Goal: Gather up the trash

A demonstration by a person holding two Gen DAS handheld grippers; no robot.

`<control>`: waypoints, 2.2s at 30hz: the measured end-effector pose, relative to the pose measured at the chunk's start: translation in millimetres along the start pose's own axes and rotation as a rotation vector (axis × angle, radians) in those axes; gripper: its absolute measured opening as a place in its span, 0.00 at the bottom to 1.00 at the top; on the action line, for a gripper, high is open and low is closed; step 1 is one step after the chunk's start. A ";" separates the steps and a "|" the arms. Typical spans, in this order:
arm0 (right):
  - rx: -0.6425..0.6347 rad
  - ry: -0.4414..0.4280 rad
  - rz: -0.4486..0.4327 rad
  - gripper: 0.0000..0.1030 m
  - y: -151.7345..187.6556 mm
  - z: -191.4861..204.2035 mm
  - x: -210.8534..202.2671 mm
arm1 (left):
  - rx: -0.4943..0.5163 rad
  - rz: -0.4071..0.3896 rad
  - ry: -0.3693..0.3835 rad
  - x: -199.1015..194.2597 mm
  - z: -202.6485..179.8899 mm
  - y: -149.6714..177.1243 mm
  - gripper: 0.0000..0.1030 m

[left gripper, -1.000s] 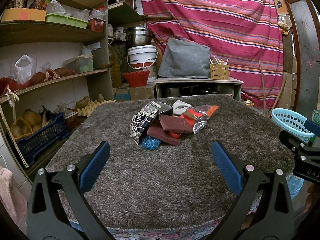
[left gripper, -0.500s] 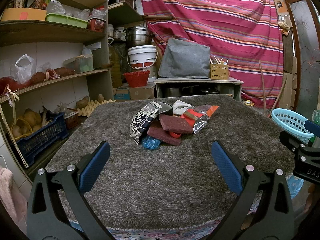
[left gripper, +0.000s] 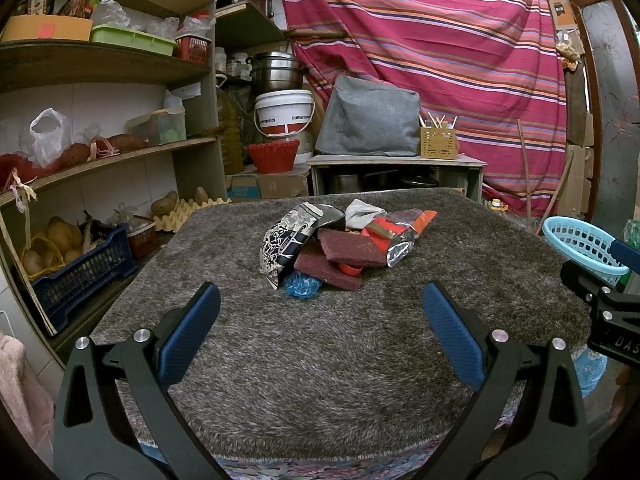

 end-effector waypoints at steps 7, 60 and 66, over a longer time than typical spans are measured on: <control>0.000 0.000 0.001 0.96 -0.2 0.3 -0.4 | 0.000 0.000 -0.001 -0.2 -0.2 -0.2 0.95; 0.084 0.059 0.004 0.96 -34.1 -32.7 18.4 | 0.006 0.069 -0.030 40.7 19.0 -10.5 0.95; 0.064 0.031 -0.036 0.96 -82.8 -30.4 34.0 | 0.018 0.047 -0.045 55.4 23.3 -35.2 0.95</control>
Point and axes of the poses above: each gripper's, at about its wrist camera, not at the fingertips, and x roughly the way its jaws point, z to its left, y to its underside, the point moved 2 cm from there along x, roughly the way its jaws point, and after that the axes turned 4 degrees about -x, right-handed, at the moved point
